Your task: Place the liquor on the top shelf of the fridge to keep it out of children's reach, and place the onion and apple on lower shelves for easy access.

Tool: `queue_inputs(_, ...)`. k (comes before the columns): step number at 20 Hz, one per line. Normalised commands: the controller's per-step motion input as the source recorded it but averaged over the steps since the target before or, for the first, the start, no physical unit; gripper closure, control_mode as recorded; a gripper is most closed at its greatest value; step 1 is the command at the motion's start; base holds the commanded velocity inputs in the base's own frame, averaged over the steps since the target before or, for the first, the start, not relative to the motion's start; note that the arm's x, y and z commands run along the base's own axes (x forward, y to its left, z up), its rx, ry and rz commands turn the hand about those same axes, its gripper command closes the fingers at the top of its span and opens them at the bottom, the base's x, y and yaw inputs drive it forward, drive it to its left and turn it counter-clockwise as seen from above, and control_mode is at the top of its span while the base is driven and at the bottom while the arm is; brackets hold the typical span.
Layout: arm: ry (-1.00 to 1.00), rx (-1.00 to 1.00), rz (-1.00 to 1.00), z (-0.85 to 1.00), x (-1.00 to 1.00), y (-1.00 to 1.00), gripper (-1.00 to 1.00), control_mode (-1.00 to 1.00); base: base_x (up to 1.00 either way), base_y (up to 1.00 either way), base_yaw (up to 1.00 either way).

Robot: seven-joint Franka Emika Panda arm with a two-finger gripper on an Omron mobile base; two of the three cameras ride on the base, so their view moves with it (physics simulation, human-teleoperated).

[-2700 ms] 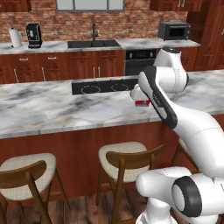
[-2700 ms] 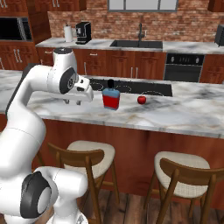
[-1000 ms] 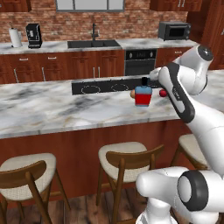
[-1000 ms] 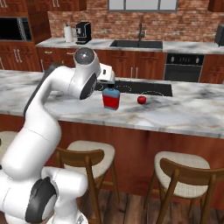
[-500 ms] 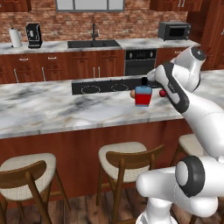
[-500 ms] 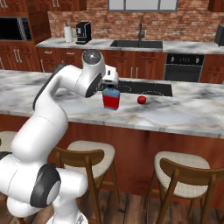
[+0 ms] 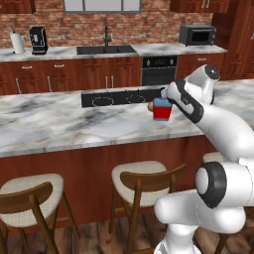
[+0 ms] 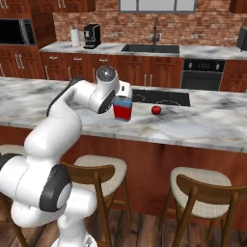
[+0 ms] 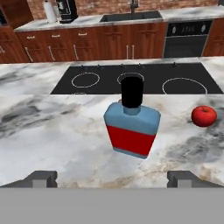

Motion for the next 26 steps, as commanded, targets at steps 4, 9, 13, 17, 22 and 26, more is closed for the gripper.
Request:
queue_inputs(4, 0.11, 0.0, 0.0, -0.03, 0.48, -0.11, -1.0, -1.0, 0.0, 0.0, 0.0)
queue_inputs(9, 0.11, 0.0, 0.0, 0.0, 0.5, -0.17, -1.0, -1.0, 0.0, 0.0, 0.0)
queue_inputs(13, 0.08, 0.0, 0.0, -0.04, 0.5, -0.14, -1.0, -1.0, 0.0, 0.0, 0.0)
queue_inputs(17, 0.01, 0.0, 0.0, -0.13, 0.49, -0.05, -1.0, -1.0, 0.0, 0.0, 0.0)
queue_inputs(22, 0.0, 0.0, 0.0, -0.19, 0.45, -0.01, -1.0, -1.0, 0.0, 0.0, 0.0)
queue_inputs(26, 0.0, 0.0, 0.0, -0.24, 0.36, 0.0, -1.0, -1.0, 0.0, 0.0, 0.0)
